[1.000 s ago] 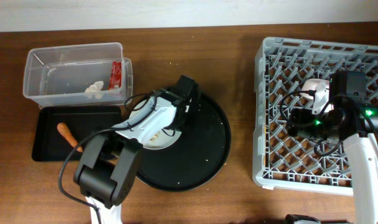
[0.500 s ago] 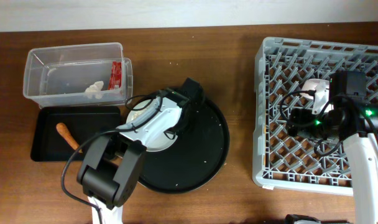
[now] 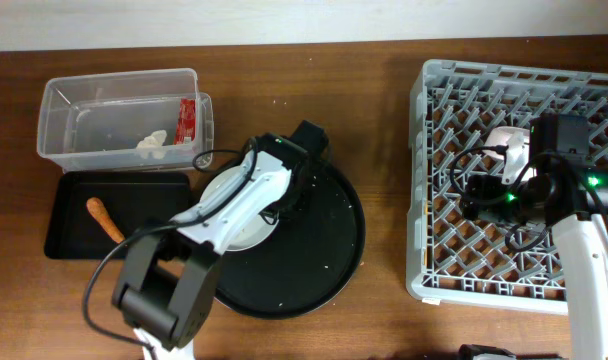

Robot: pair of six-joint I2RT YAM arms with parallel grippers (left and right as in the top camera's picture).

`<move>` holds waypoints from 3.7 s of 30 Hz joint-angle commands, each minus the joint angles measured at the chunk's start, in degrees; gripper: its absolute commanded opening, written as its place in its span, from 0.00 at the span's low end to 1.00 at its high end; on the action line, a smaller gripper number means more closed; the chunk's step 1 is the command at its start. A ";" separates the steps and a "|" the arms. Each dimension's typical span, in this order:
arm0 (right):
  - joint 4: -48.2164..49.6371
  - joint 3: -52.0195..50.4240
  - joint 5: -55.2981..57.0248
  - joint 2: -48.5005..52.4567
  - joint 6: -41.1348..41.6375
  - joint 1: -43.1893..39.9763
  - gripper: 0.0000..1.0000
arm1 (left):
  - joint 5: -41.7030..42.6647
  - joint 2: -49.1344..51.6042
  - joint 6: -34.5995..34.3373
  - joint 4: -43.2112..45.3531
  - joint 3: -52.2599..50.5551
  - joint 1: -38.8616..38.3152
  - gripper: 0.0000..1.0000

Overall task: Sort waste into correct bins and load items into the dishwasher rack
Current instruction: 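Grasp the white plate rim with the left gripper and lift it, then tip the plate over the black tray to dump the food scraps, then return the white plate onto the round black tray with the left gripper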

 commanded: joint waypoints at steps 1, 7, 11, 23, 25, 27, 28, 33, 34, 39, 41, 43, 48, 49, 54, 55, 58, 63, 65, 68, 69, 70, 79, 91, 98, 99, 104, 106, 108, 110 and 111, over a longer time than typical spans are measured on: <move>-0.11 0.42 -0.28 0.15 -0.48 -0.37 0.76 | 0.48 -5.31 -1.84 -1.40 1.42 -0.02 0.01; -0.11 0.42 -0.28 0.15 -0.48 -0.37 0.77 | 0.31 -9.07 -1.86 -4.42 1.42 -0.02 0.01; -0.13 0.42 -0.24 0.15 -0.48 -0.37 0.77 | 0.31 -10.82 -1.86 -6.69 1.42 2.69 0.00; -0.92 0.42 -0.07 0.15 -0.48 -0.37 0.77 | 1.25 -15.08 3.54 -10.25 1.42 22.77 0.00; -1.03 0.42 -0.07 0.15 -0.50 -0.37 0.77 | 4.02 -15.08 6.54 -9.35 1.42 26.14 0.00; -1.22 0.42 -0.07 0.15 -0.50 -0.37 0.77 | 8.87 -15.08 9.84 -8.02 1.42 29.53 0.00; -1.29 0.42 -0.07 0.15 -0.52 -0.37 0.77 | 11.50 -15.08 11.56 -7.41 1.42 31.39 0.00; -1.42 0.42 -0.07 0.15 -0.70 -0.37 0.77 | 24.57 -15.08 20.55 -5.31 1.42 37.92 0.00; -1.42 0.42 -0.07 0.15 -0.70 -0.37 0.77 | 26.99 -15.08 22.05 -5.20 1.42 38.91 0.00; -1.64 0.42 -0.07 0.15 -0.70 -0.37 0.76 | 36.83 -15.08 23.54 -5.33 1.42 44.11 0.00; -1.64 0.42 -0.07 0.15 -0.70 -0.37 0.77 | 42.91 -15.08 24.46 -5.95 1.42 46.77 0.00; -1.70 0.42 -0.07 0.15 -0.70 -0.37 0.77 | 45.38 -15.08 25.51 -6.23 1.42 48.63 0.00; -1.86 0.42 -0.07 0.15 -0.70 -0.37 0.77 | 53.09 -15.08 26.80 -7.76 1.29 54.55 0.00; -1.86 0.42 -0.07 0.15 -0.70 -0.37 0.77 | 53.66 -15.08 26.80 -8.02 1.29 55.56 0.00; -1.86 0.42 -0.09 0.15 -0.68 -0.37 0.77 | 55.08 -15.08 28.33 -9.53 1.14 60.02 0.00; -1.90 0.42 -0.09 0.15 -0.68 -0.37 0.77 | 57.24 -15.08 29.42 -9.90 1.14 60.43 0.00; -2.12 0.42 -0.09 0.15 -0.68 -0.37 0.77 | 57.92 -15.04 29.81 -10.27 1.07 61.16 0.00; -2.32 0.42 -0.09 0.15 -0.68 -0.37 0.77 | 58.18 -14.84 34.14 -9.60 0.63 63.84 0.00; -2.40 0.42 -0.09 0.15 -0.68 -0.37 0.77 | 60.48 -14.69 33.18 -9.84 -0.13 65.02 0.00; -2.69 0.42 -0.09 0.15 -0.68 -0.37 0.77 | 60.78 -14.64 34.23 -10.54 -0.52 65.20 0.00; -2.73 0.42 -0.07 0.15 -0.68 -0.37 0.77 | 61.59 -14.64 34.25 -10.88 -0.52 65.20 0.00; -2.75 0.42 -0.07 0.15 -0.68 -0.37 0.77 | 62.47 -14.64 34.25 -11.34 -0.52 65.20 0.00; -2.93 0.42 -0.09 0.15 -0.68 -0.37 0.77 | 63.43 -13.51 37.35 -14.25 -0.55 66.20 0.00; -2.91 0.42 -0.07 0.15 -0.68 -0.37 0.77 | 65.02 -13.33 38.34 -13.25 -0.55 67.04 0.00; -2.91 0.42 -0.09 0.15 -0.68 -0.37 0.77 | 68.54 -13.18 41.99 -14.60 -0.55 66.97 0.00; -2.91 0.42 -0.07 0.15 -0.68 -0.37 0.76 | 68.50 -13.18 41.94 -14.60 -0.55 67.04 0.00; -2.91 0.42 -0.09 0.15 -0.68 -0.37 0.77 | 68.30 -13.51 44.83 -20.74 -0.55 64.63 0.00; -2.91 0.42 -0.07 0.15 -0.68 -0.37 0.77 | 68.28 -14.12 48.09 -23.91 -0.55 60.39 0.00; -2.89 0.42 -0.09 0.15 -0.68 -0.37 0.77 | 67.84 -14.21 48.17 -23.41 -0.55 54.62 0.00; -2.89 0.42 -0.09 0.15 -0.68 -0.37 0.77 | 66.77 -14.21 48.11 -21.51 -0.55 48.15 0.00; -2.89 0.42 -0.07 0.15 -0.68 -0.37 0.77 | 65.70 -14.21 47.43 -20.26 -0.55 44.52 0.00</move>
